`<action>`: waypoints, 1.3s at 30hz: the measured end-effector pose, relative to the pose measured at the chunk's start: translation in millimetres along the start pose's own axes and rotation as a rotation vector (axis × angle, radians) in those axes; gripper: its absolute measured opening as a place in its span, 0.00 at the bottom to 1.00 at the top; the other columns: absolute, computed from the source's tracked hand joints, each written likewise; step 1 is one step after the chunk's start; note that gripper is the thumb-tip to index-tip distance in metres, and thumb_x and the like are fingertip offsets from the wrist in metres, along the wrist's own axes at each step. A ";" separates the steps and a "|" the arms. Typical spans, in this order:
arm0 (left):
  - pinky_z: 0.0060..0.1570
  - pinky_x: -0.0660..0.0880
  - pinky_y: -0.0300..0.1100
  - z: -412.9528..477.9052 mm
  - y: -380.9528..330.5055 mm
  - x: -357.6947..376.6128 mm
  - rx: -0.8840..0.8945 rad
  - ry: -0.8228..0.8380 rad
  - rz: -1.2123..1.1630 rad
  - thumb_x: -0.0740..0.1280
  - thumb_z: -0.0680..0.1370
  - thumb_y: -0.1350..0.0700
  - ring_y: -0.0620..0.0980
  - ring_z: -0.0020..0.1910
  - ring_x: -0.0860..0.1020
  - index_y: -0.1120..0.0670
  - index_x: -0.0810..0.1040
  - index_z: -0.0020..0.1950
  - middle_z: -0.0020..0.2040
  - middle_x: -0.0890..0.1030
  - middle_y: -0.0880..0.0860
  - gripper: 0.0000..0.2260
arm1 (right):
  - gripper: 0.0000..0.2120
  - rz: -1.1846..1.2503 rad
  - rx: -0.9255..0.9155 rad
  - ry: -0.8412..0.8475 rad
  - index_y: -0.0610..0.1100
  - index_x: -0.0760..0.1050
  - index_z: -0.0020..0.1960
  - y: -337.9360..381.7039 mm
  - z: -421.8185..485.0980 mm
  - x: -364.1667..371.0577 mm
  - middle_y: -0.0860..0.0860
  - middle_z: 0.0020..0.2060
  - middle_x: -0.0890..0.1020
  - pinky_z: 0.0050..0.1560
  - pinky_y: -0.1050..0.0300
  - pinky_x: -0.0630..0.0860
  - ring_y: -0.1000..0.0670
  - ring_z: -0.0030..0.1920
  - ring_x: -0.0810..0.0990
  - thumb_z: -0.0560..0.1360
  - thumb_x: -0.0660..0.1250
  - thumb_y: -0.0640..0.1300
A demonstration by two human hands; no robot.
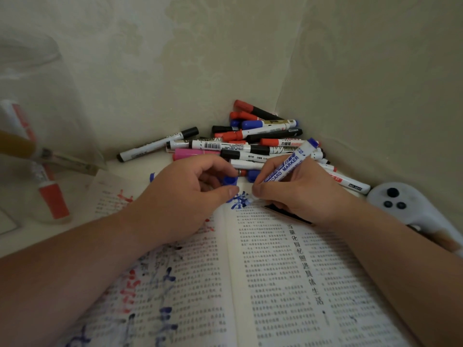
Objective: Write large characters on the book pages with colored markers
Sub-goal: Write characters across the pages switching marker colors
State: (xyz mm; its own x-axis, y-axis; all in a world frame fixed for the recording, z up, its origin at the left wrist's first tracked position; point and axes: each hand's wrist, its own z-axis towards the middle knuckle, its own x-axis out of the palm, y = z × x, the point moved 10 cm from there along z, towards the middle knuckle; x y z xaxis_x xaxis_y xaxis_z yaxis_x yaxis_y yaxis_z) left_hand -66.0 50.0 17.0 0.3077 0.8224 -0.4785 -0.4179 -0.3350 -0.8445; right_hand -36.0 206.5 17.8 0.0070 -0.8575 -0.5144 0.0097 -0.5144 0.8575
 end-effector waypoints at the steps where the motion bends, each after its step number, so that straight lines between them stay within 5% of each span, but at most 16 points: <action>1: 0.44 0.76 0.31 0.0 -0.3 0.1 0.003 0.001 0.005 0.75 0.75 0.53 0.40 0.43 0.81 0.42 0.81 0.49 0.43 0.82 0.41 0.08 | 0.07 -0.004 -0.002 0.007 0.44 0.81 0.37 0.8 -0.6 0.7 0.51 0.26 0.79 0.29 0.63 0.69 0.55 0.27 0.74 0.73 0.74 0.37; 8: 0.42 0.74 0.27 -0.8 -2.7 1.0 0.011 0.019 0.014 0.74 0.76 0.56 0.39 0.44 0.80 0.41 0.80 0.49 0.44 0.80 0.35 0.09 | 0.06 -0.033 0.023 -0.055 0.40 0.79 0.38 -3.3 4.1 -7.9 0.54 0.23 0.75 0.27 0.66 0.67 0.59 0.24 0.71 0.73 0.72 0.35; 20: 0.42 0.75 0.28 -2.3 -2.5 1.4 0.000 0.007 0.014 0.76 0.74 0.58 0.38 0.42 0.79 0.43 0.79 0.51 0.43 0.81 0.42 0.13 | 0.07 -0.002 0.054 -0.119 0.44 0.79 0.38 -13.6 1.7 -26.5 0.53 0.24 0.76 0.26 0.64 0.68 0.57 0.24 0.73 0.73 0.73 0.37; 25: 0.41 0.75 0.29 -3.0 -2.9 5.9 0.010 0.049 0.021 0.78 0.72 0.54 0.38 0.40 0.79 0.42 0.80 0.51 0.42 0.81 0.43 0.12 | 0.12 0.121 0.025 -0.102 0.48 0.79 0.34 -12.9 -0.5 -23.1 0.50 0.24 0.73 0.25 0.61 0.66 0.53 0.24 0.69 0.76 0.72 0.40; 32: 0.44 0.71 0.27 -5.5 -10.7 18.1 0.043 0.185 0.170 0.75 0.71 0.44 0.35 0.47 0.77 0.39 0.80 0.47 0.47 0.79 0.31 0.07 | 0.04 0.386 -0.182 -0.028 0.42 0.78 0.39 16.3 -11.9 -13.2 0.46 0.24 0.69 0.26 0.60 0.61 0.49 0.24 0.62 0.70 0.72 0.39; 37: 0.44 0.69 0.25 -9.9 -23.0 23.1 0.121 0.237 0.195 0.75 0.72 0.45 0.34 0.48 0.77 0.36 0.79 0.45 0.47 0.78 0.31 0.07 | 0.07 0.144 -0.201 -0.031 0.38 0.78 0.40 26.6 -17.3 -9.3 0.52 0.24 0.75 0.27 0.64 0.68 0.57 0.25 0.71 0.74 0.74 0.35; 39: 0.45 0.70 0.28 -11.6 -25.9 25.0 0.149 0.254 0.207 0.74 0.73 0.45 0.36 0.48 0.78 0.35 0.78 0.44 0.46 0.79 0.34 0.06 | 0.05 0.037 -0.183 0.050 0.41 0.80 0.41 26.4 -17.1 2.4 0.45 0.31 0.82 0.33 0.51 0.77 0.46 0.31 0.79 0.74 0.76 0.38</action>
State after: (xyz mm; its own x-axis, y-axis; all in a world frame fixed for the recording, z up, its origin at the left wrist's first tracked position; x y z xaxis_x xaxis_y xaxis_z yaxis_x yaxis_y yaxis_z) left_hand -37.5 73.9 24.1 0.3981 0.5972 -0.6964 -0.6077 -0.3970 -0.6878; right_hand -18.6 191.0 39.1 0.0608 -0.8717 -0.4862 0.1903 -0.4681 0.8630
